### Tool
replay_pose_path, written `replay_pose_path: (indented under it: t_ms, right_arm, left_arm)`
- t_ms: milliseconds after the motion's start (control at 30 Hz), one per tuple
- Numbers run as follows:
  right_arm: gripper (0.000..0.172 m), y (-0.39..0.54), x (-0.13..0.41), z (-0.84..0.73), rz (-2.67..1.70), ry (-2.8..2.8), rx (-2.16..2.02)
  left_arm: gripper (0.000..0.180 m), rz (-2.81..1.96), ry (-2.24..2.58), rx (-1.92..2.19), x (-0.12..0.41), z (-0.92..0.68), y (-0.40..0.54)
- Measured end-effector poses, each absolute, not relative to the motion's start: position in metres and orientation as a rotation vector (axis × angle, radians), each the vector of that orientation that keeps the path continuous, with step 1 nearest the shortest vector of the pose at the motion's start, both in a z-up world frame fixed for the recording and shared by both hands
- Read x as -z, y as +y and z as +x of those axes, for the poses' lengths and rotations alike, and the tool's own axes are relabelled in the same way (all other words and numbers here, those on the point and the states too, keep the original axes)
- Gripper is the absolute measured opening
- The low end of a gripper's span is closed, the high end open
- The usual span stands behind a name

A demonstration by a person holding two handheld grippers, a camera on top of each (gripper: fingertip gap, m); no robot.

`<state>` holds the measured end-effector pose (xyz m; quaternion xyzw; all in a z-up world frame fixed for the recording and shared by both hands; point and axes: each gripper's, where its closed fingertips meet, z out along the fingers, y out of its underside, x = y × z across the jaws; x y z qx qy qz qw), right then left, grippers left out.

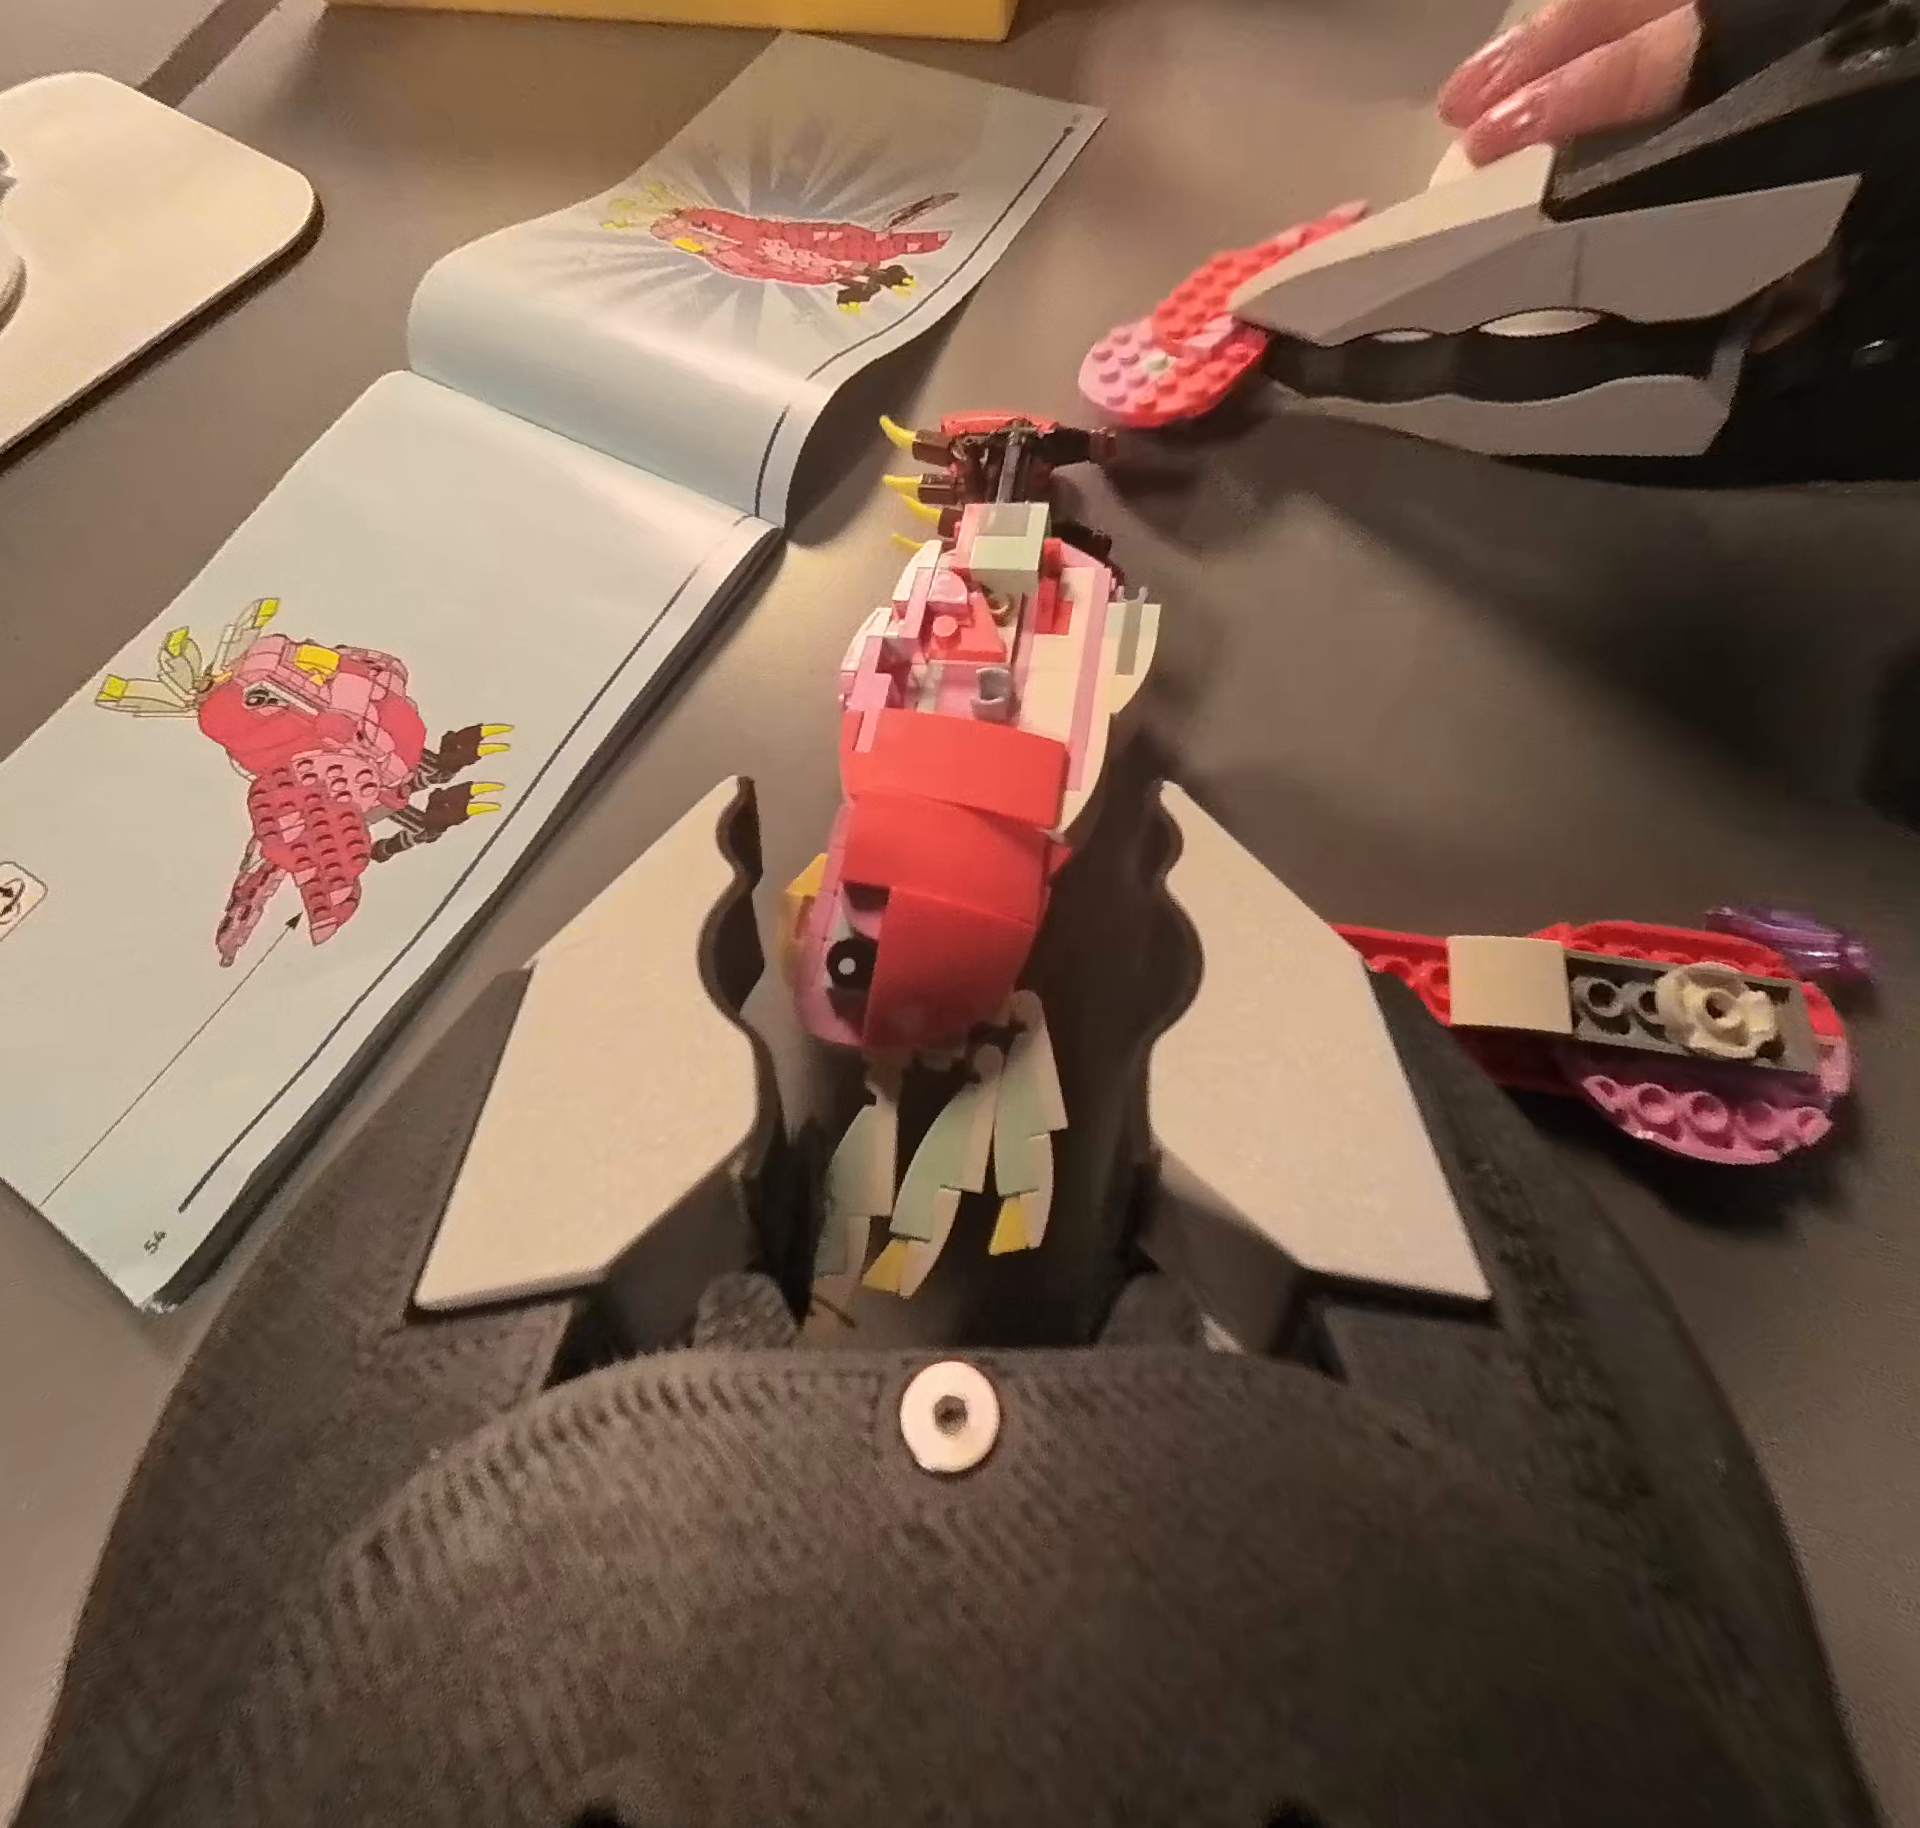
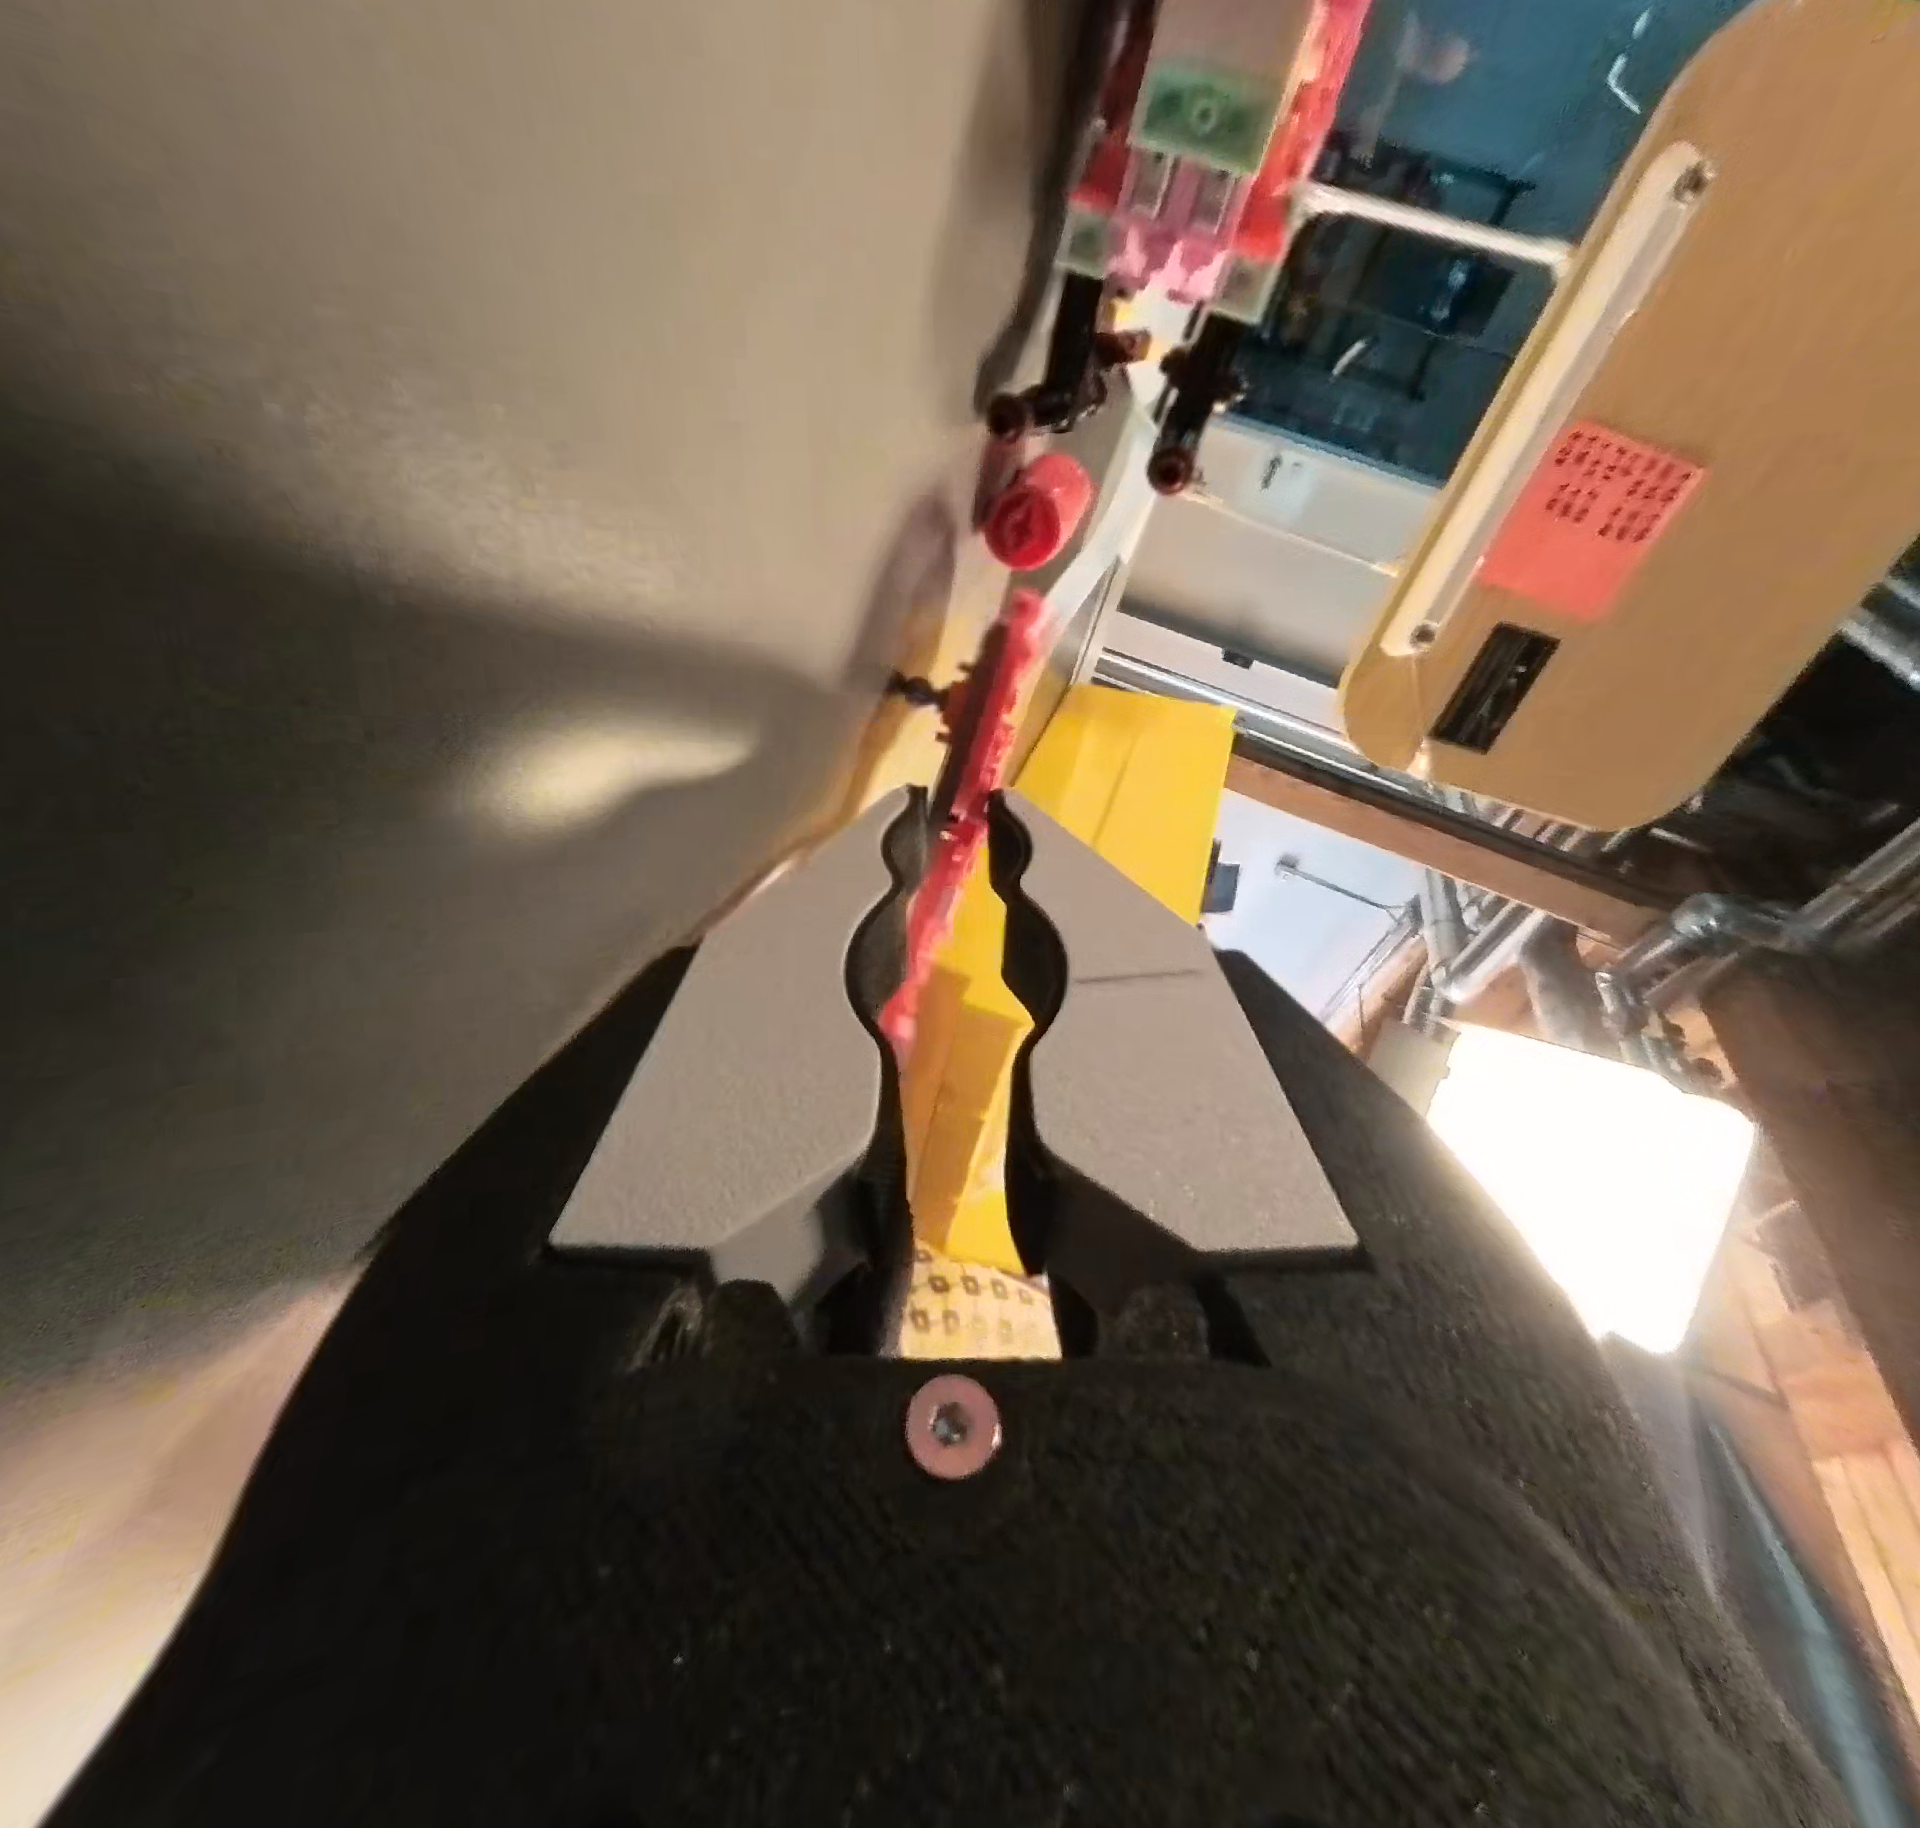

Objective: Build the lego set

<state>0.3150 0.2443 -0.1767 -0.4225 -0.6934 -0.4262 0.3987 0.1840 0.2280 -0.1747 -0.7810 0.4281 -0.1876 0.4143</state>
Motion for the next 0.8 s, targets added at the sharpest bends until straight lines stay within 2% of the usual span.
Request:
replay_pose_path:
  t_ms: [267, 433, 533, 667, 733, 800]
  right_arm:
    - [0.017, 0.234, 0.181, 0.311, -1.156, -1.909, 0.791]
    - [0.037, 0.215, 0.177, 0.310, -1.410, -1.954, 0.411]
    - [0.059, 0.200, 0.170, 0.306, -1.625, -1.930, 0.084]
    - [0.070, 0.193, 0.141, 0.266, -1.596, -1.854, -0.315]
    - [0.082, 0.192, 0.139, 0.242, -1.552, -1.909, -0.395]
    - [0.087, 0.194, 0.147, 0.224, -1.517, -2.000, -0.396]
  left_arm:
    - [0.066, -1.975, 1.150, 0.363, 0.185, 0.187, 0.229]
    - [0.056, -1.955, 1.174, 0.320, 0.186, 0.187, 0.229]
    - [0.055, -1.955, 1.180, 0.328, 0.187, 0.187, 0.228]
    - [0.053, -1.906, 1.231, 0.307, 0.186, 0.188, 0.227]
    - [0.052, -1.834, 1.287, 0.266, 0.183, 0.189, 0.225]
    - [0.052, -1.751, 1.343, 0.234, 0.181, 0.192, 0.221]
